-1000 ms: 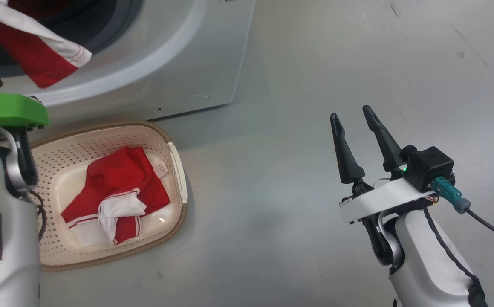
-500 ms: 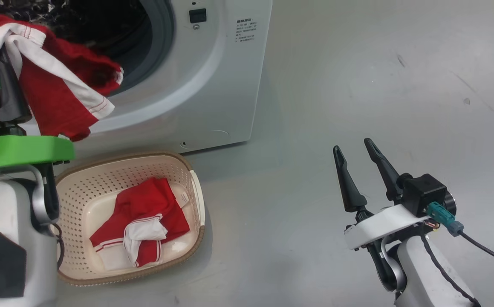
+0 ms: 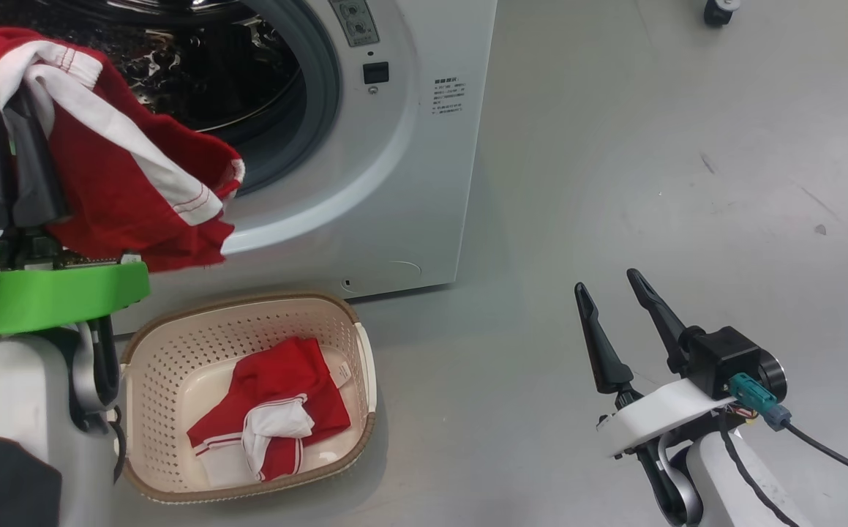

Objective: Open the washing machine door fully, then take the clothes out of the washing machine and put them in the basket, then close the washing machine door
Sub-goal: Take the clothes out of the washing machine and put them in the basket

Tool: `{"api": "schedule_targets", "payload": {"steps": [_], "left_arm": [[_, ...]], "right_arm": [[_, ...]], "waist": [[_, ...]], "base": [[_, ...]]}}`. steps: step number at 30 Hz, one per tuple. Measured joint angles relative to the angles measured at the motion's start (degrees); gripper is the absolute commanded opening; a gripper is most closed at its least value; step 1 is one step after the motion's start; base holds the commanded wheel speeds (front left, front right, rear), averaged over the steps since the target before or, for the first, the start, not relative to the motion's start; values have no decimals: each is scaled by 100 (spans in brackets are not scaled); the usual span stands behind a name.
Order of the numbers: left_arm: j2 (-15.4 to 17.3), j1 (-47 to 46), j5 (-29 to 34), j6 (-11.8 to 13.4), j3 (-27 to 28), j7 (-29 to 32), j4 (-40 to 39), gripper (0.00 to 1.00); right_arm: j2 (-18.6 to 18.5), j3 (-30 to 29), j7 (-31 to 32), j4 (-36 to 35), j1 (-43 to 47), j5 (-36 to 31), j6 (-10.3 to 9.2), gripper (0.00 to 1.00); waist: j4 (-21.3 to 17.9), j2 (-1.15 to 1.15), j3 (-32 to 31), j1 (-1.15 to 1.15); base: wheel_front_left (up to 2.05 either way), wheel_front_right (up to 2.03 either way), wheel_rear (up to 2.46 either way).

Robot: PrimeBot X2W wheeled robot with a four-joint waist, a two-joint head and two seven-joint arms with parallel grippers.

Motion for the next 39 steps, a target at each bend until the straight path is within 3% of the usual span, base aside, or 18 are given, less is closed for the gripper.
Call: {"api": "schedule_targets", "payload": {"steps": [9,20,39], "left_arm": [[-85,387,40,32,-111,0,-523,0],[-234,1039,-5,85,-356,190,-594,0],[-316,1493,-412,134,-615,391,799,0]], "right_arm": [[7,44,0,-9,119,-25,1,100],[-1,15,0,-163,174,-43,0,100],[-8,30,0,-510,-13,-101,15,100]], "waist": [[138,0,-109,0],[192,0,72,0],[109,0,957,0]], "base": [[0,0,0],[0,0,0],[0,0,0]]}}
